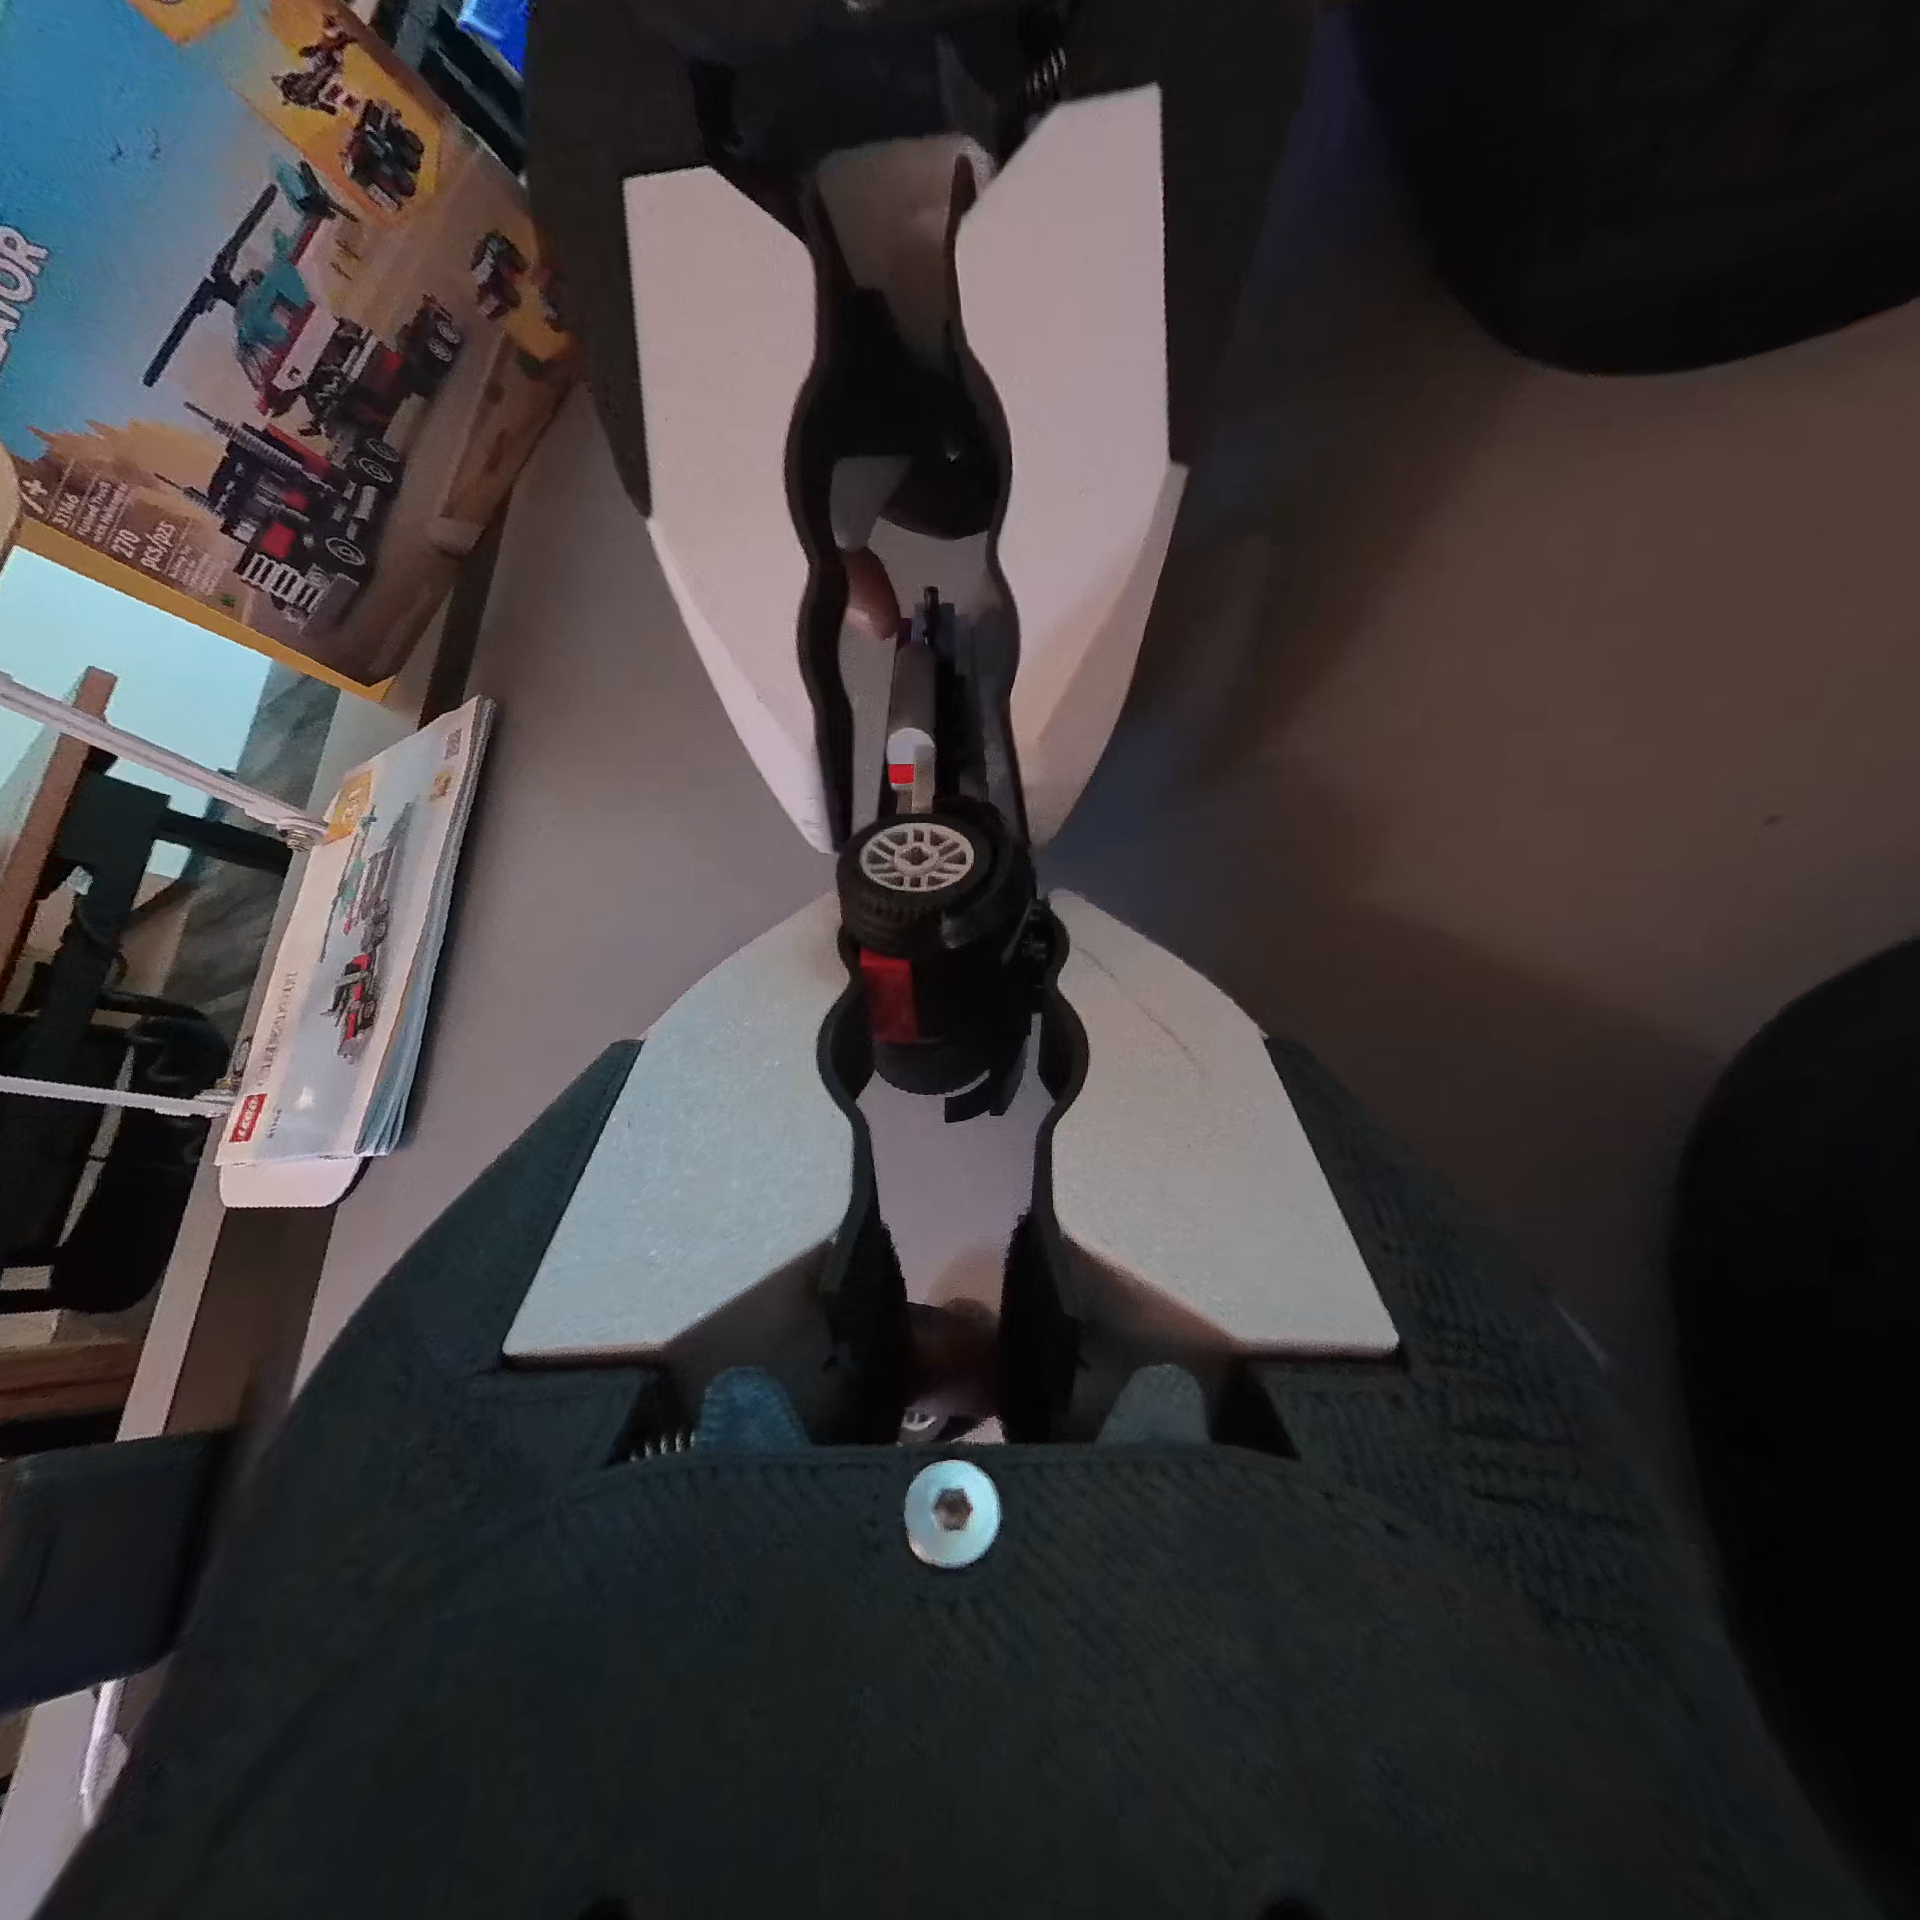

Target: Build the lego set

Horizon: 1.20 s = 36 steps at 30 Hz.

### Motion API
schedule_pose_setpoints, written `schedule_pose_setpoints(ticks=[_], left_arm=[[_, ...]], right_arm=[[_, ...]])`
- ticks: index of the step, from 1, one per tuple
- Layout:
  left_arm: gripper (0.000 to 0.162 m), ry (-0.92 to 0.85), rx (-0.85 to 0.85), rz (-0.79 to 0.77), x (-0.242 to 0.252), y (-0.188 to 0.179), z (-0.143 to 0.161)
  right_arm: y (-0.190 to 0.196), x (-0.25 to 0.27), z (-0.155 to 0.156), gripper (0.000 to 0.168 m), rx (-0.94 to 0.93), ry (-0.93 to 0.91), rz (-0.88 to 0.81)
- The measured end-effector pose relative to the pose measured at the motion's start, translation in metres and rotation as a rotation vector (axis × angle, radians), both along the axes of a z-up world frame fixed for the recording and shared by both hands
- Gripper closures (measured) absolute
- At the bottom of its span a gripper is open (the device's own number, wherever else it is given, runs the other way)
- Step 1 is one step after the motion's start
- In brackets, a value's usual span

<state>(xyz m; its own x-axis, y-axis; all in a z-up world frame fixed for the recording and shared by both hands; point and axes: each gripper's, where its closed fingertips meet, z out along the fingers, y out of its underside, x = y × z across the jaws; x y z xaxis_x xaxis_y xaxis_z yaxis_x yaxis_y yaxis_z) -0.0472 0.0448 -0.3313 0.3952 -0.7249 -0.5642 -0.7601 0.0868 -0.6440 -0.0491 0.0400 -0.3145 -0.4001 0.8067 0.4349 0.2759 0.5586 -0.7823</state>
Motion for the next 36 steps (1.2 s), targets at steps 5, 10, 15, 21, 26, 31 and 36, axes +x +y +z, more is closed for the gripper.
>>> schedule_pose_setpoints(ticks=[5, 10, 15, 21, 26, 31, 36], left_arm=[[0.134, 0.026, 0.041, -0.023, 0.003, 0.0, 0.001], [0.134, 0.101, 0.106, -0.04, 0.004, 0.0, -0.002], [0.134, 0.146, 0.123, -0.026, 0.002, 0.002, -0.004], [0.133, 0.192, 0.116, -0.012, 0.0, 0.004, -0.012], [0.134, 0.18, 0.088, 0.015, -0.003, 0.006, -0.014], [0.134, 0.234, 0.134, 0.026, -0.006, 0.008, -0.014], [0.134, 0.423, 0.295, 0.073, -0.012, 0.016, -0.007]], right_arm=[[-0.017, -0.001, 0.018, 0.134, -0.146, 0.052, 0.044], [-0.024, -0.003, 0.014, 0.14, -0.126, 0.04, 0.062], [-0.024, -0.003, 0.011, 0.143, -0.076, 0.021, 0.06], [-0.025, -0.005, 0.004, 0.144, 0.174, 0.032, 0.059], [-0.024, -0.007, 0.006, 0.144, 0.434, 0.085, 0.047], [-0.024, -0.008, 0.009, 0.148, 0.065, 0.048, -0.002], [-0.018, -0.007, 0.011, 0.148, -0.349, -0.031, -0.052]])
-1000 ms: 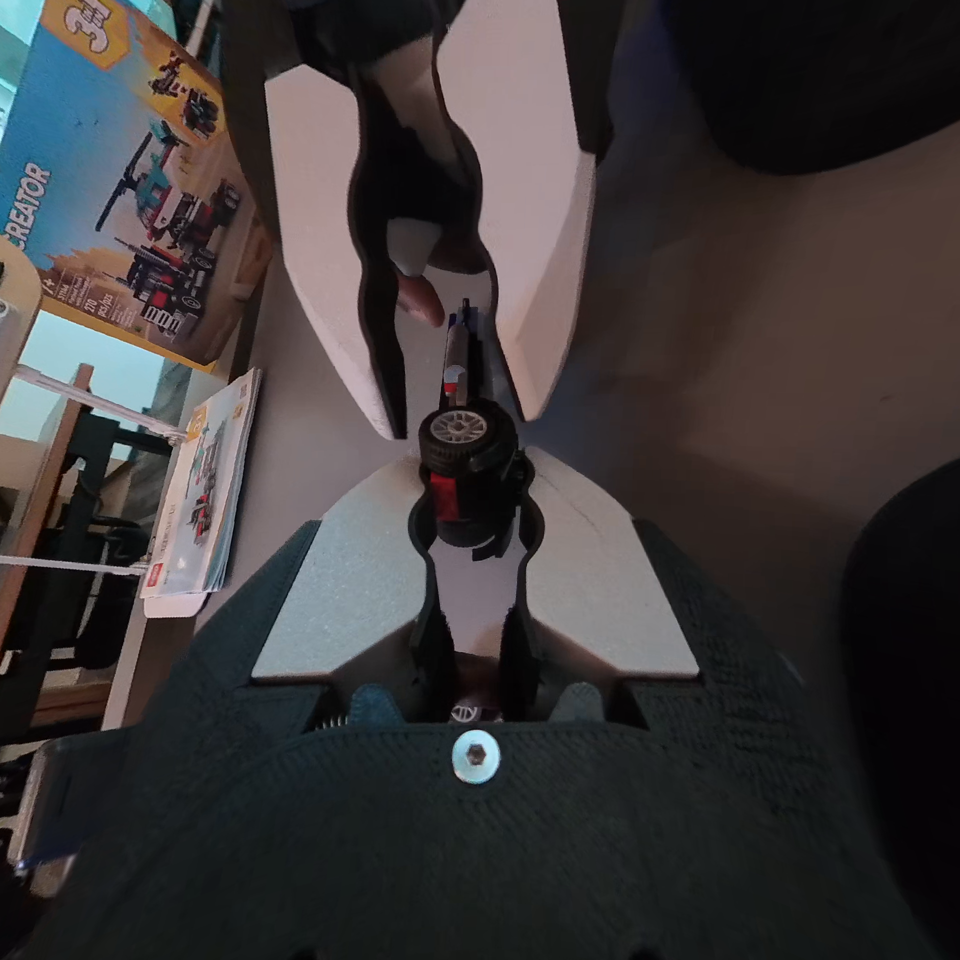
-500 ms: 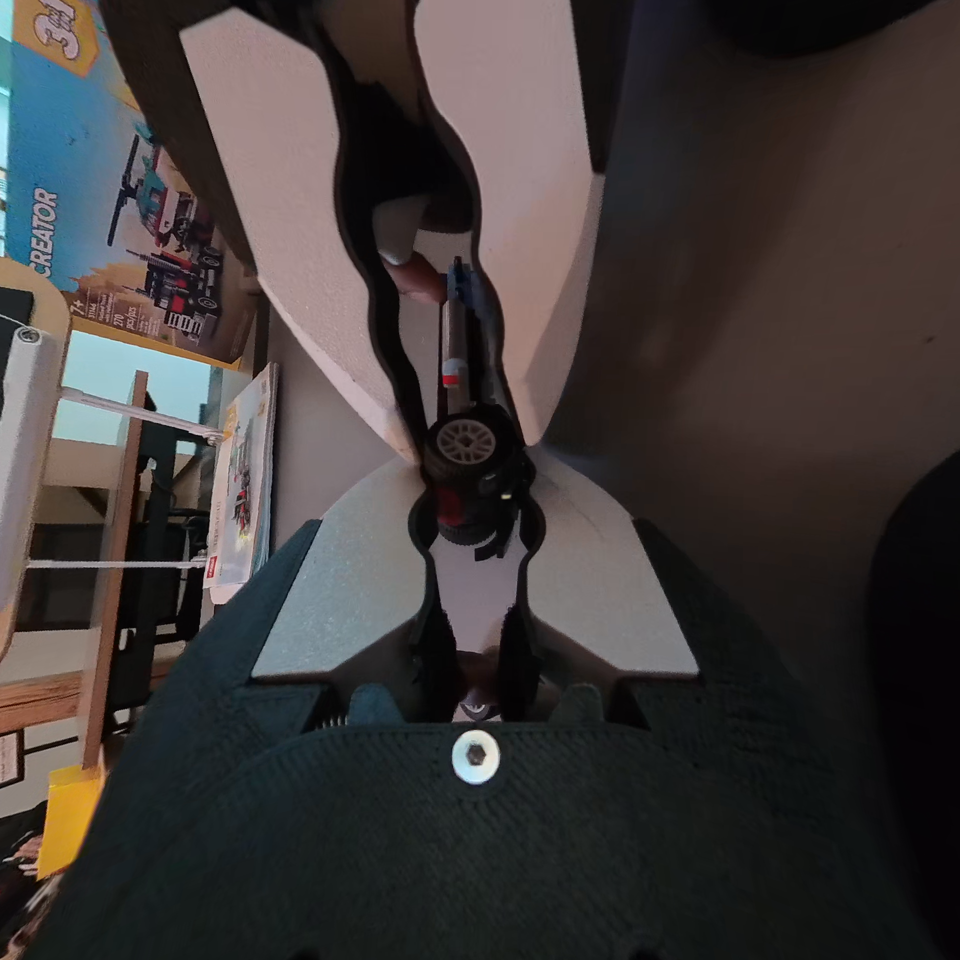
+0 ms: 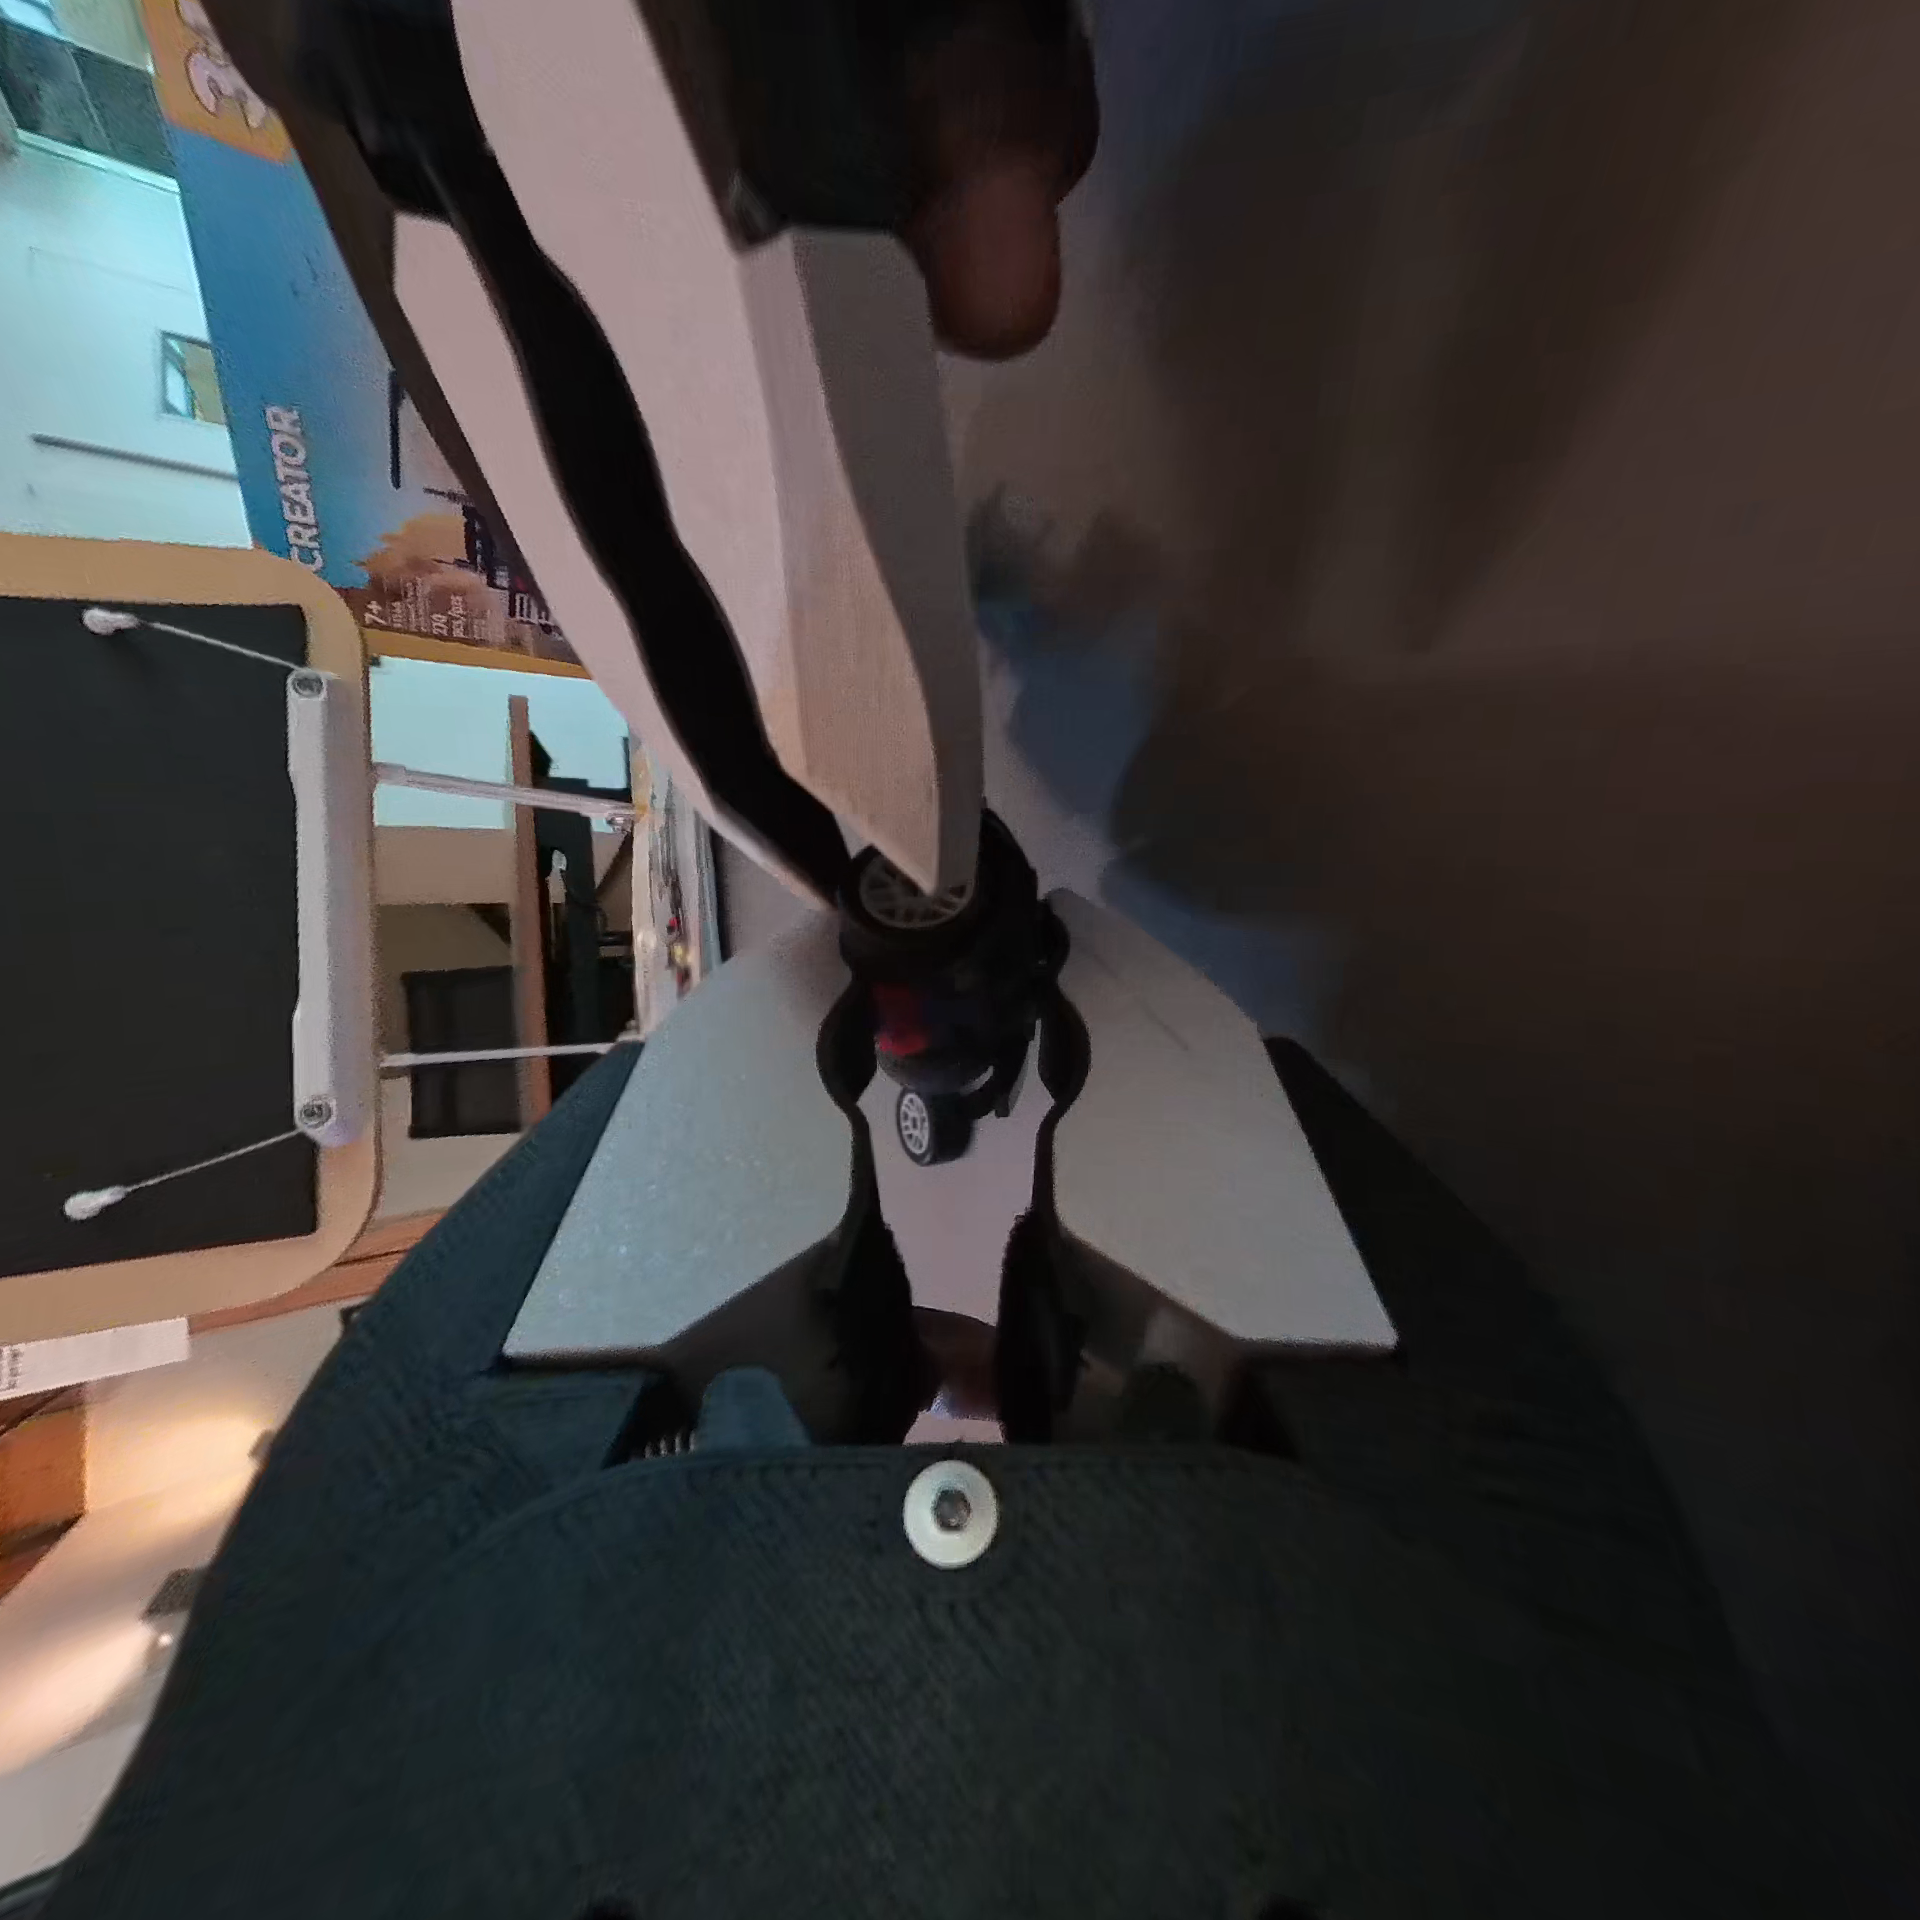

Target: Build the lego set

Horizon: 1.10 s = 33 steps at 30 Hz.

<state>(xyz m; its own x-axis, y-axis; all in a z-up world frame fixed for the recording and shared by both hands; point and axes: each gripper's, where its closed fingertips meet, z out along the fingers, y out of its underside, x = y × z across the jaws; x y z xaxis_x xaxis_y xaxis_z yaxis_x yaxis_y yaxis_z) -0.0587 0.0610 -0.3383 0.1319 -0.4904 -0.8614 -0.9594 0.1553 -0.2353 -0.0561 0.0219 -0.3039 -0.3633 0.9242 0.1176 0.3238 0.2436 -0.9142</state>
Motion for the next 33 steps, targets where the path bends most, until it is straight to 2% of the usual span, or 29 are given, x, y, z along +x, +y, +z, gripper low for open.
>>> schedule_pose_setpoints(ticks=[3, 7, 13, 26, 33], left_arm=[[0.134, 0.065, 0.029, 0.036, -0.004, 0.003, -0.002], [0.134, 0.057, 0.014, 0.047, -0.004, 0.003, -0.003], [0.133, 0.034, -0.011, 0.024, 0.002, 0.001, -0.007], [0.133, 0.092, 0.086, -0.048, 0.011, -0.002, -0.003], [0.133, 0.286, 0.248, -0.103, 0.014, -0.002, 0.002]], right_arm=[[0.002, -0.003, -0.004, 0.148, 0.026, -0.008, -0.034], [0.004, -0.004, -0.004, 0.15, 0.016, -0.008, -0.053], [0.0, 0.002, -0.008, 0.153, 0.469, 0.046, 0.06], [-0.006, 0.012, -0.007, 0.157, 0.292, 0.109, 0.228], [-0.011, 0.02, -0.011, 0.158, 0.321, 0.087, 0.279]])
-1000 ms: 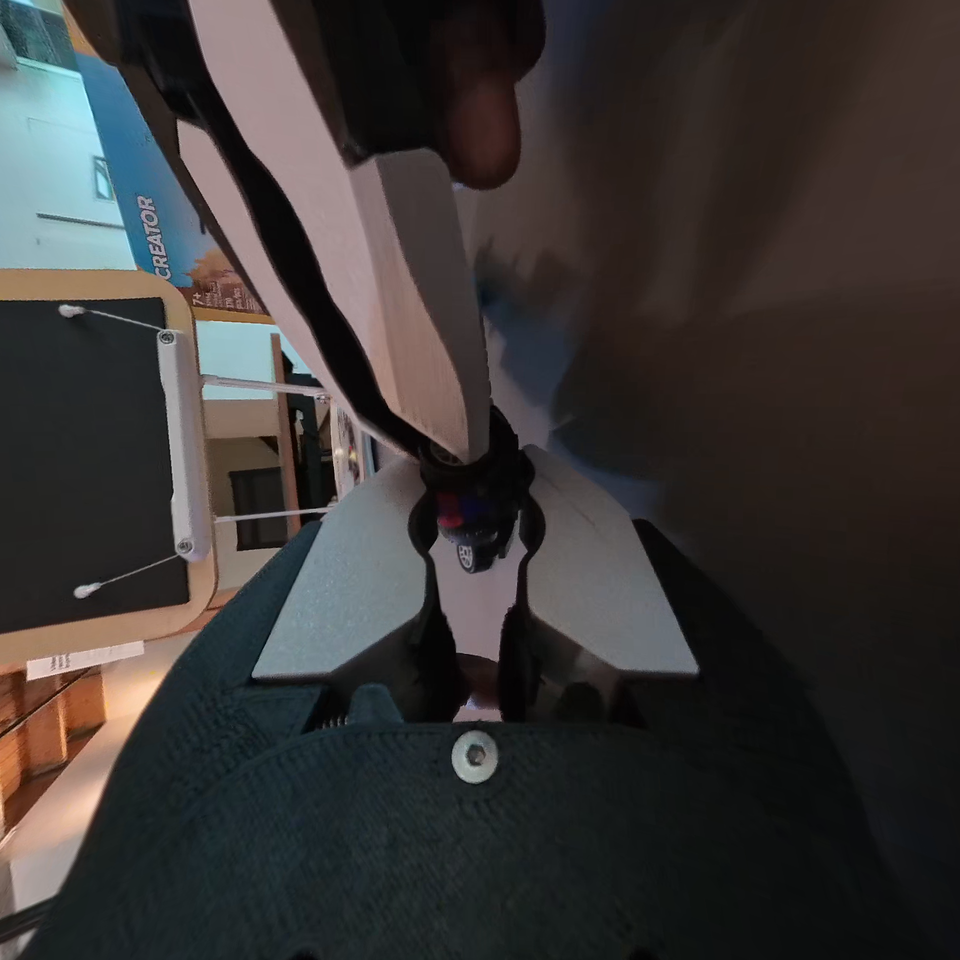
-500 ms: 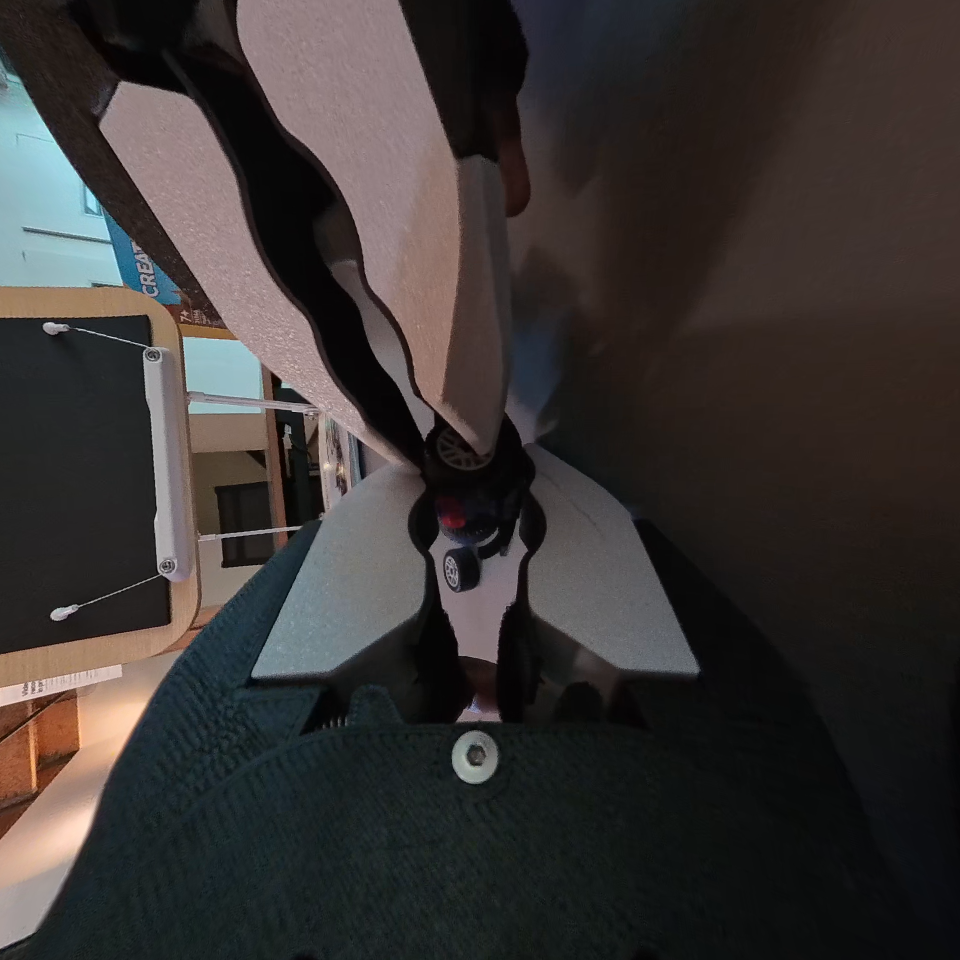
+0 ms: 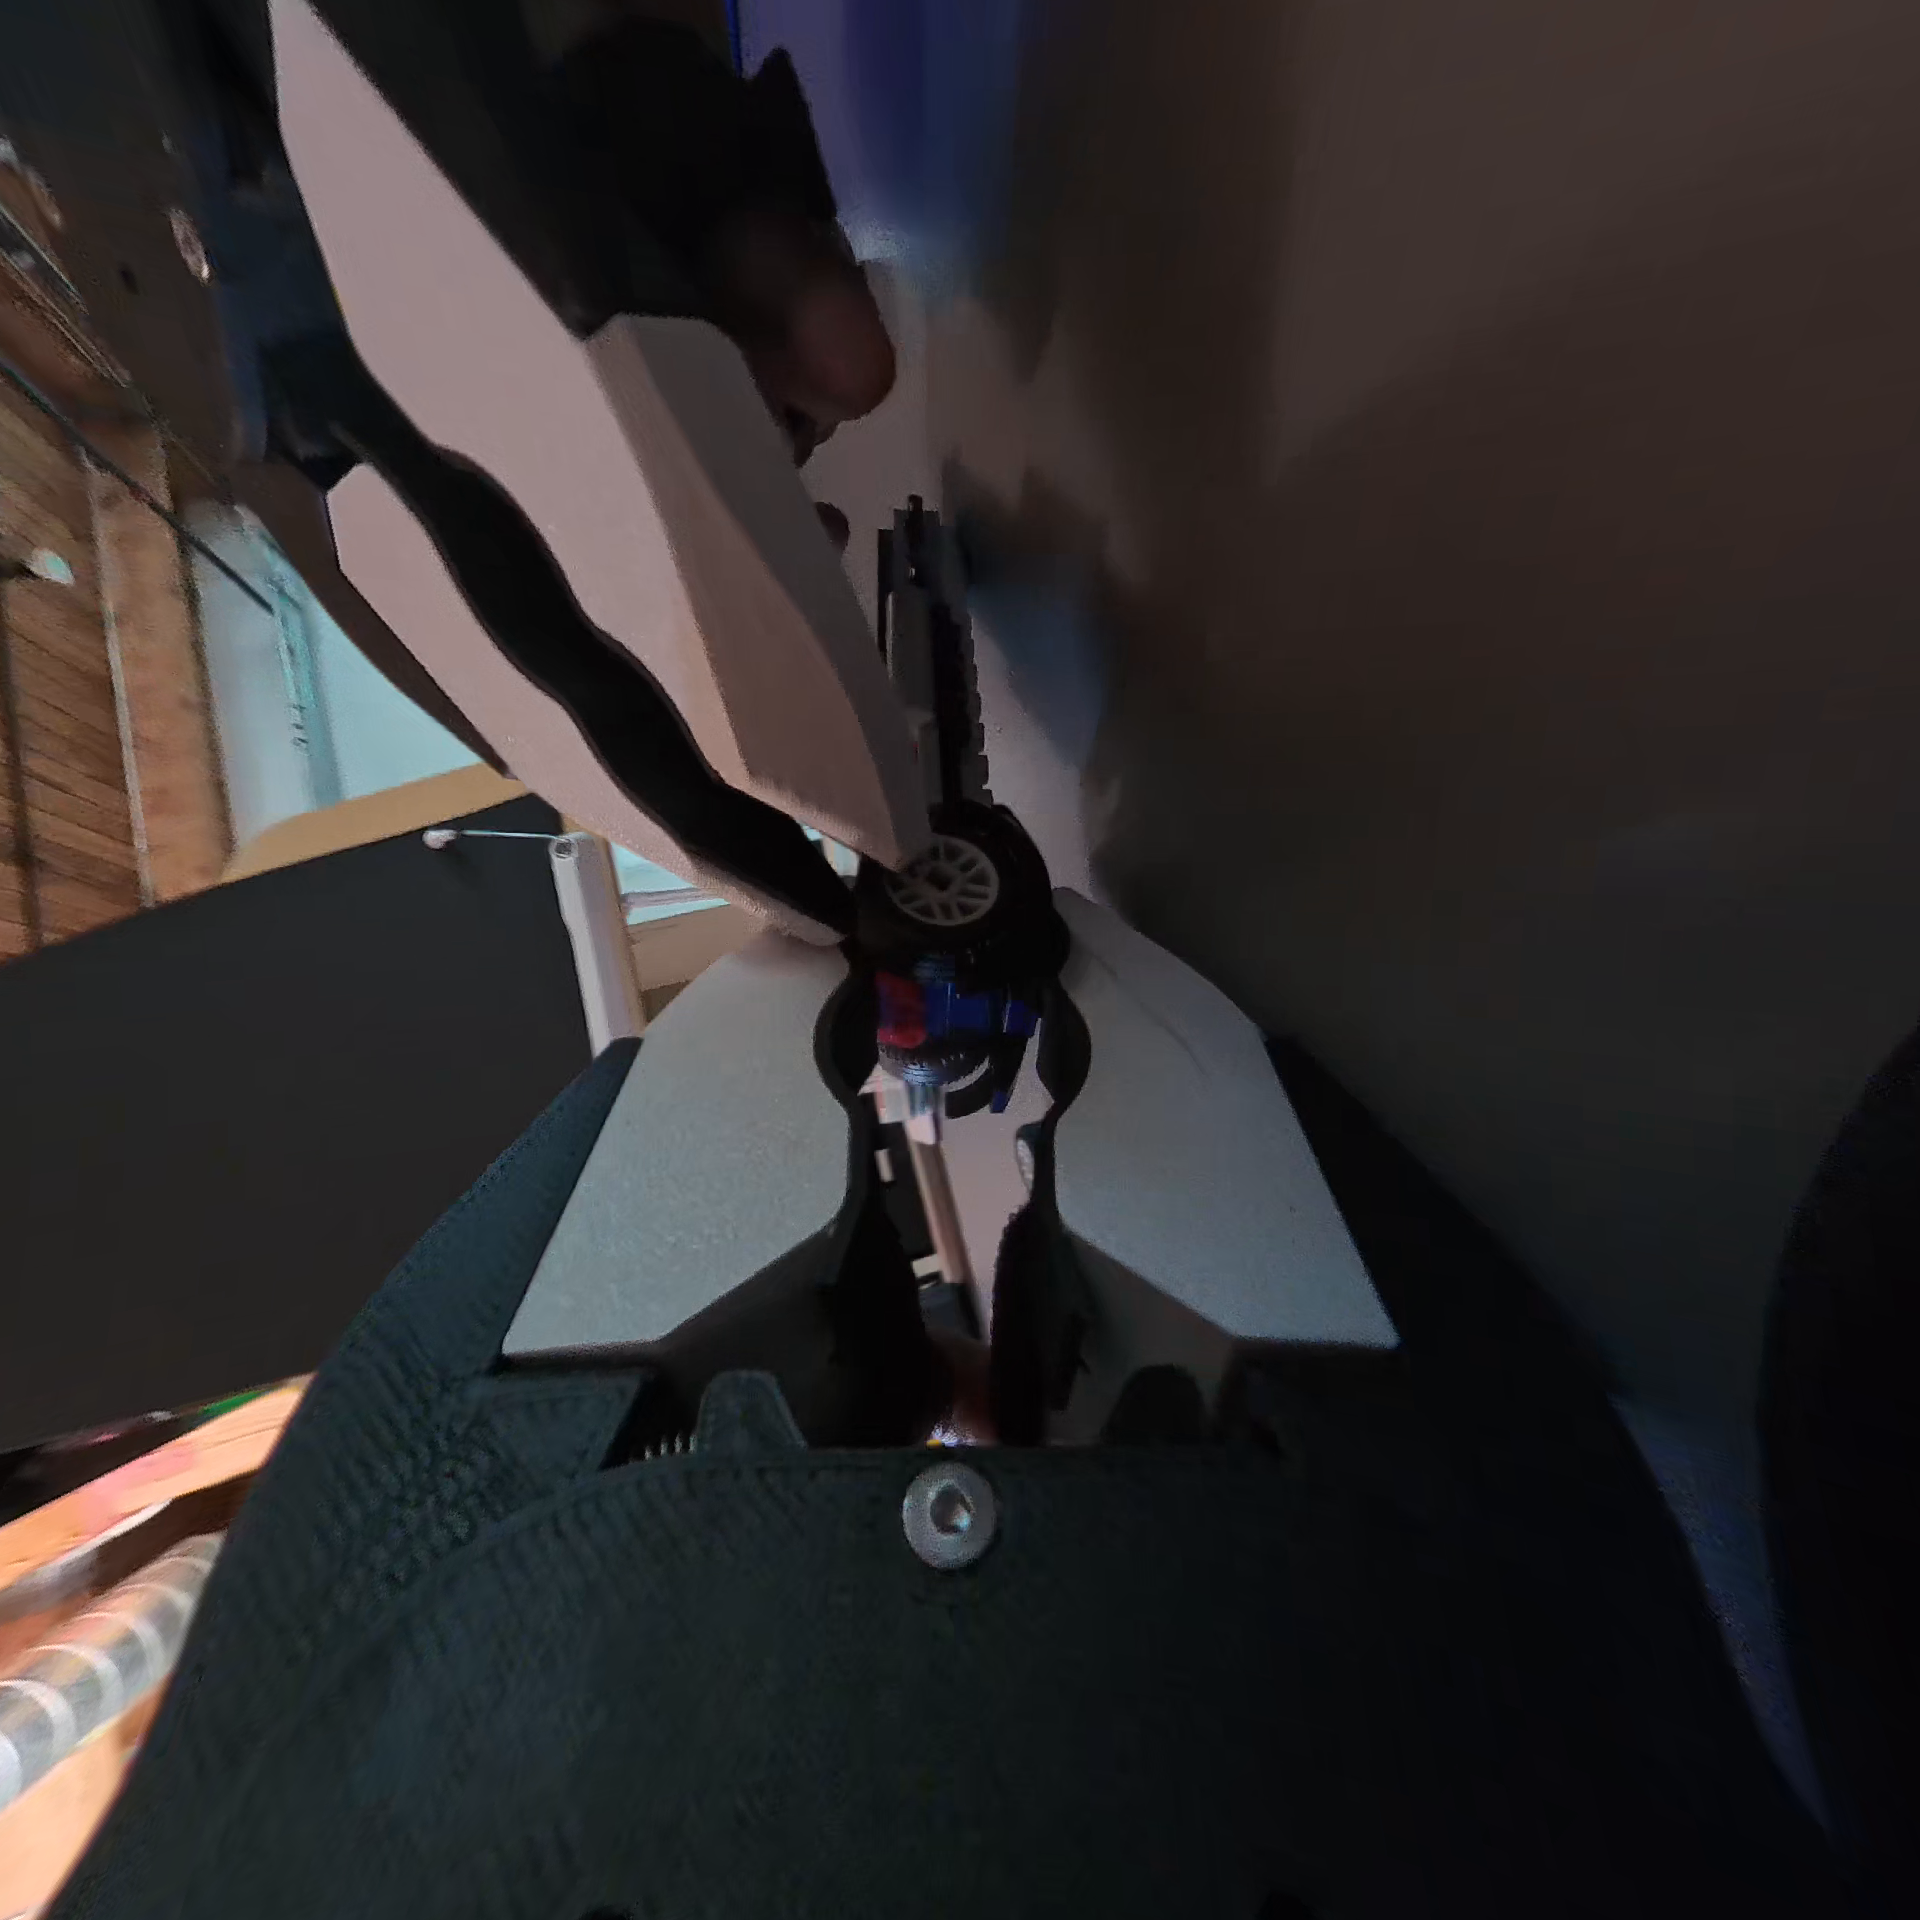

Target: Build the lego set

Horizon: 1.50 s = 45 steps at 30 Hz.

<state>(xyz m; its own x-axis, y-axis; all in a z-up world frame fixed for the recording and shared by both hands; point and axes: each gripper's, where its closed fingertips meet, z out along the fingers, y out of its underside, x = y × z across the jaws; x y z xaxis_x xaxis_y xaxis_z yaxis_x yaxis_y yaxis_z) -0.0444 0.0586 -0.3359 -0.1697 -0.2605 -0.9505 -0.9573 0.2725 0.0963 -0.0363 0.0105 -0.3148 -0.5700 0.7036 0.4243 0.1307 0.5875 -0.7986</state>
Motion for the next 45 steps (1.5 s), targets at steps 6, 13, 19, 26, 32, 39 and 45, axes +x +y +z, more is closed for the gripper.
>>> schedule_pose_setpoints(ticks=[6, 13, 19, 26, 32, 39, 45], left_arm=[[0.133, 0.05, 0.045, -0.025, 0.004, -0.002, 0.004], [0.134, 0.003, 0.011, 0.151, -0.034, 0.013, 0.002], [0.134, 0.006, 0.019, 0.075, -0.018, 0.004, 0.003], [0.134, 0.008, 0.006, 0.093, -0.018, 0.003, 0.003], [0.134, -0.007, -0.014, 0.091, -0.015, 0.002, 0.002], [0.134, 0.013, 0.009, 0.069, -0.013, 0.001, 0.004], [0.133, 0.039, 0.035, 0.047, -0.01, 0.0, 0.006]], right_arm=[[-0.004, 0.006, -0.001, 0.156, 0.058, -0.013, 0.007], [-0.055, 0.031, -0.035, 0.166, 0.161, -0.114, 0.208], [0.0, 0.016, -0.005, 0.162, 0.093, 0.041, -0.07], [0.008, -0.002, 0.005, 0.144, 0.065, 0.096, -0.179], [0.009, -0.014, -0.002, 0.15, 0.178, 0.102, -0.221], [0.007, -0.006, -0.006, 0.152, 0.123, -0.022, -0.14], [0.002, -0.002, -0.007, 0.146, 0.197, -0.023, -0.068]])
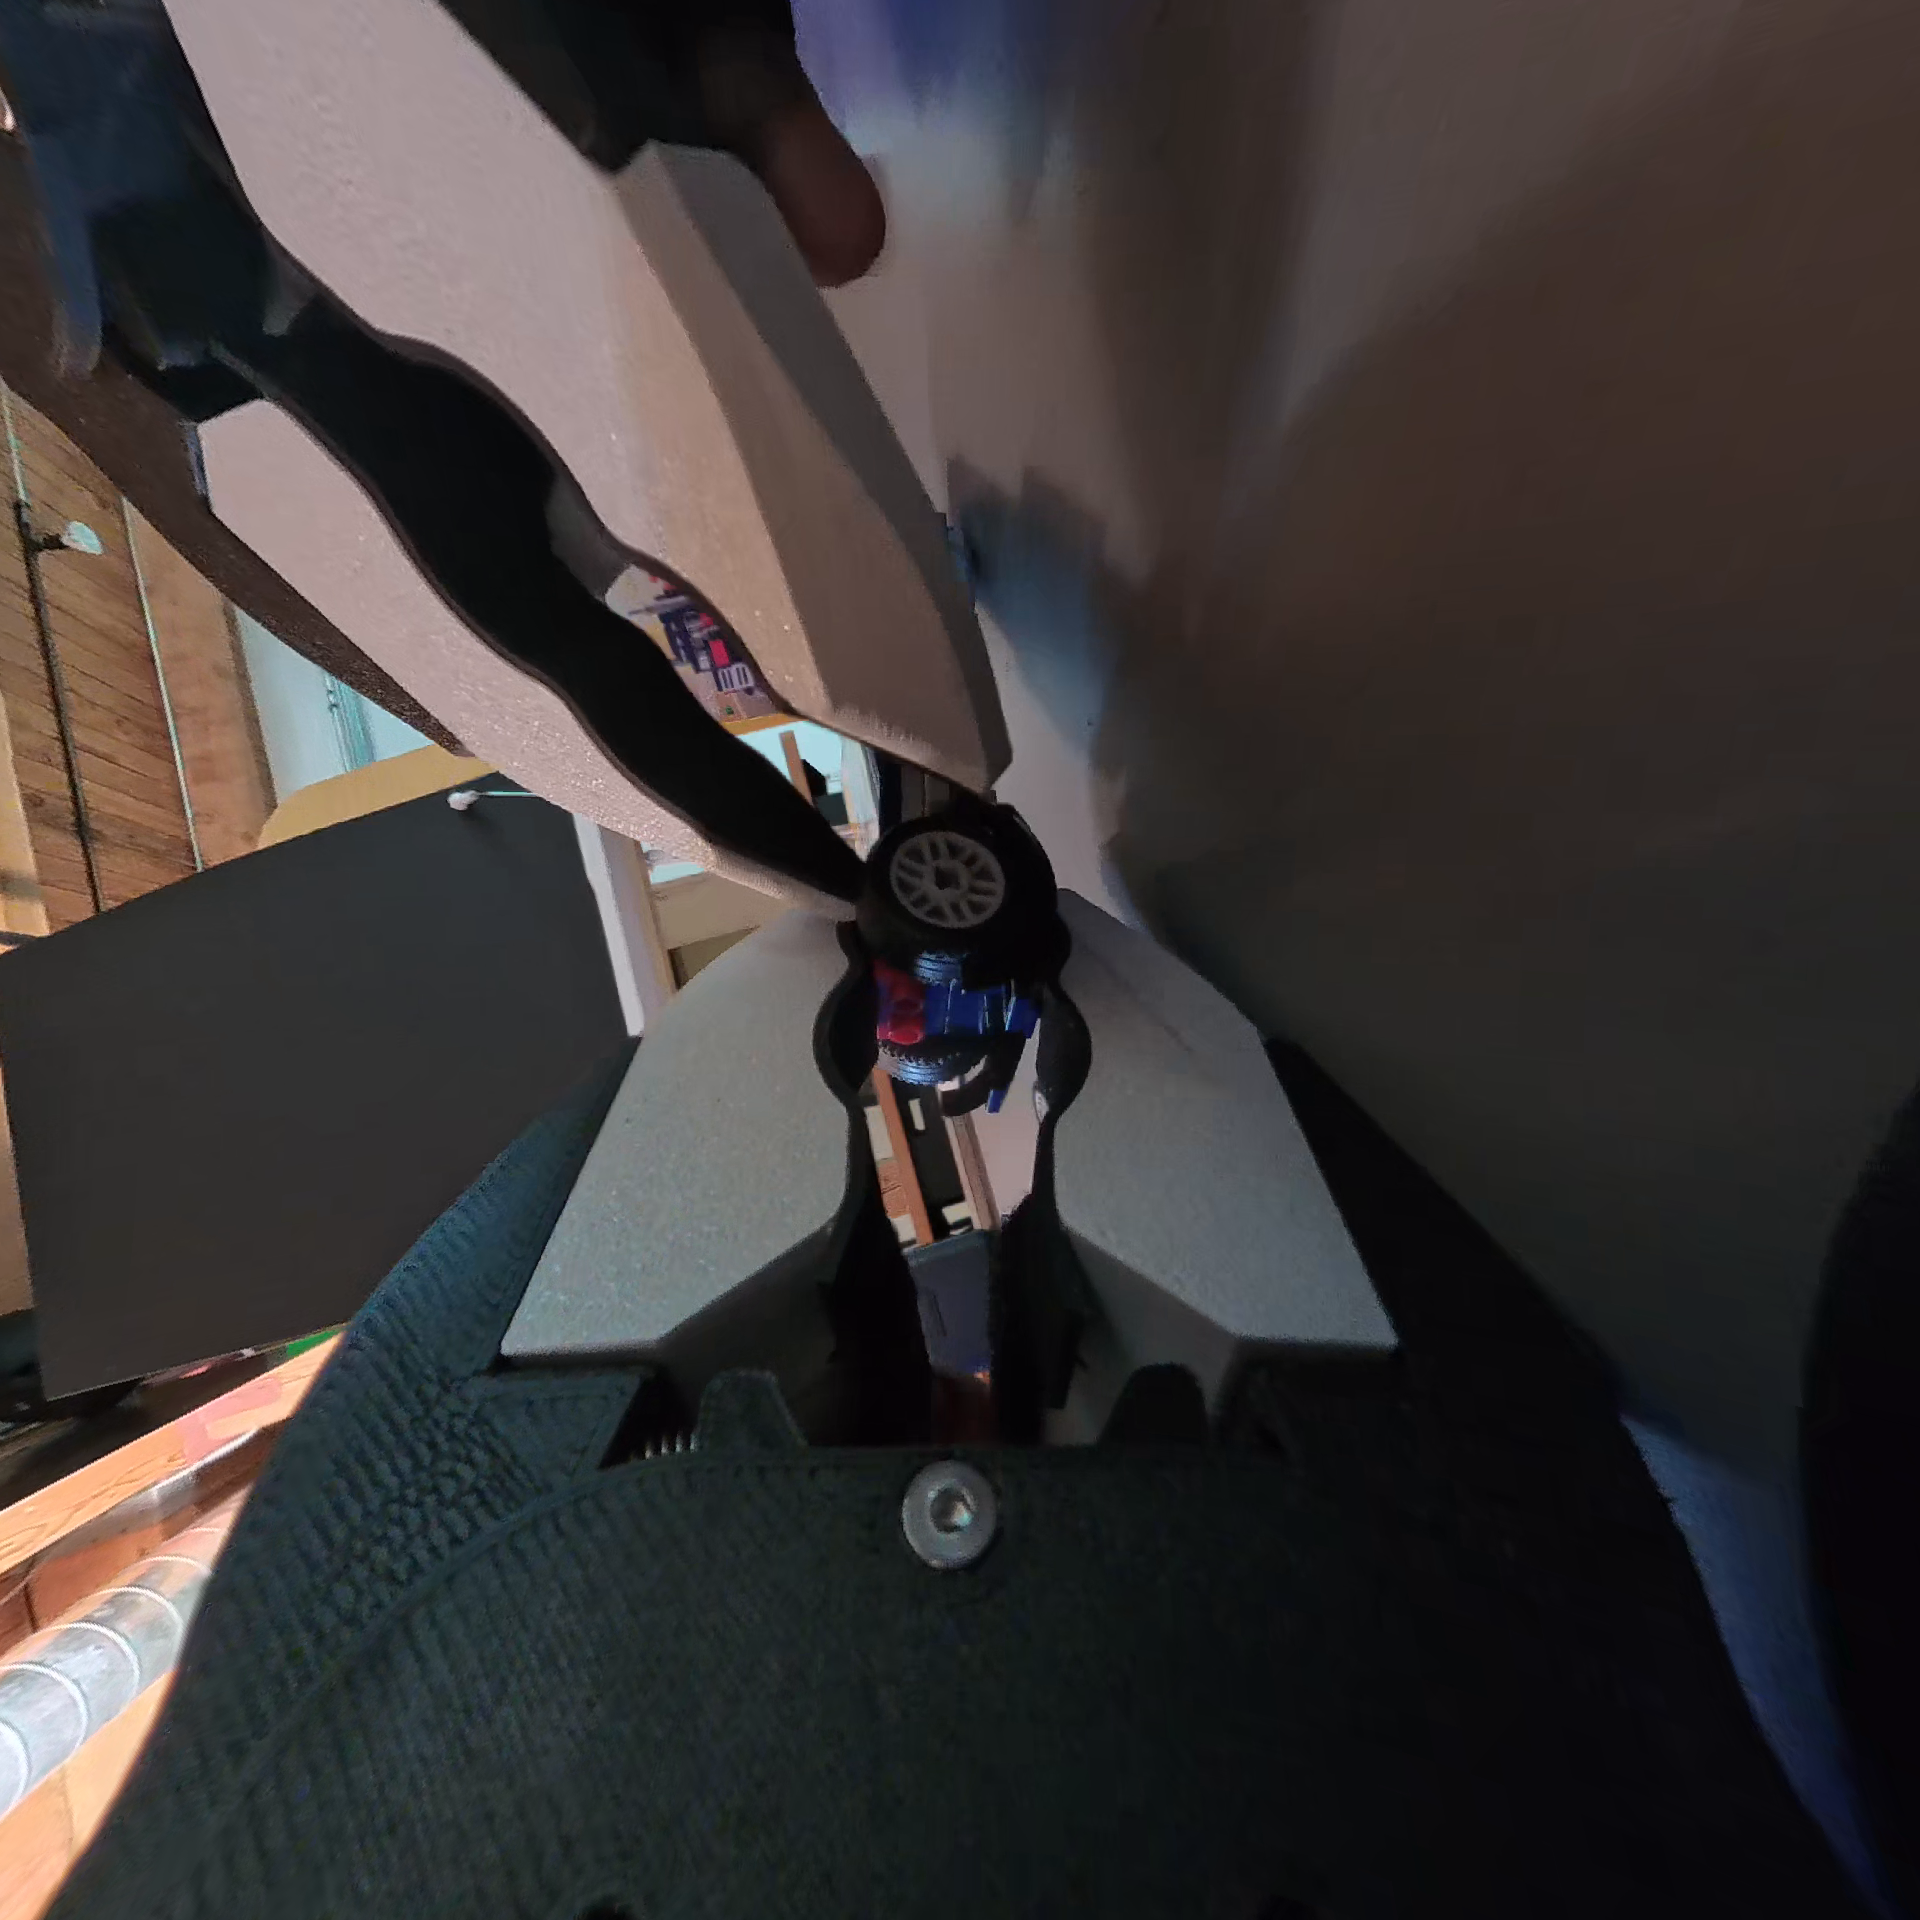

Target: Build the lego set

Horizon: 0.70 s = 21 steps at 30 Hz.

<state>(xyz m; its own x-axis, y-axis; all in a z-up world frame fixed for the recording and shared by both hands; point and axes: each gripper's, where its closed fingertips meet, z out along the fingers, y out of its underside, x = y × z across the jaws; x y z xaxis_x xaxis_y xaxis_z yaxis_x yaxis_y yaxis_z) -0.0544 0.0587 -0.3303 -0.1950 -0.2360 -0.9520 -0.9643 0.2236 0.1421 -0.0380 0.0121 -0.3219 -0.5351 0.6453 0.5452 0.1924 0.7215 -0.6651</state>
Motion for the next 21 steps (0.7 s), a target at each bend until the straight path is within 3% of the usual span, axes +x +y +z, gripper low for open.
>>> schedule_pose_setpoints(ticks=[5, 7, 12, 15, 21], left_arm=[[0.133, 0.024, 0.023, -0.001, 0.001, 0.001, 0.002], [0.134, 0.041, 0.034, 0.003, 0.001, 0.002, 0.003], [0.134, 0.035, 0.028, 0.016, 0.0, 0.002, 0.002], [0.134, 0.017, 0.017, 0.021, -0.001, 0.003, 0.001], [0.134, -0.083, -0.058, 0.073, -0.008, 0.006, -0.004]], right_arm=[[-0.007, 0.001, 0.001, 0.137, 0.013, 0.039, 0.007], [-0.003, -0.002, 0.005, 0.145, -0.015, 0.058, -0.017], [0.003, -0.001, 0.011, 0.142, -0.11, 0.108, -0.056], [0.011, 0.001, 0.034, 0.126, -0.259, 0.197, -0.091], [0.009, 0.009, 0.078, 0.112, -0.52, 0.363, -0.061]])
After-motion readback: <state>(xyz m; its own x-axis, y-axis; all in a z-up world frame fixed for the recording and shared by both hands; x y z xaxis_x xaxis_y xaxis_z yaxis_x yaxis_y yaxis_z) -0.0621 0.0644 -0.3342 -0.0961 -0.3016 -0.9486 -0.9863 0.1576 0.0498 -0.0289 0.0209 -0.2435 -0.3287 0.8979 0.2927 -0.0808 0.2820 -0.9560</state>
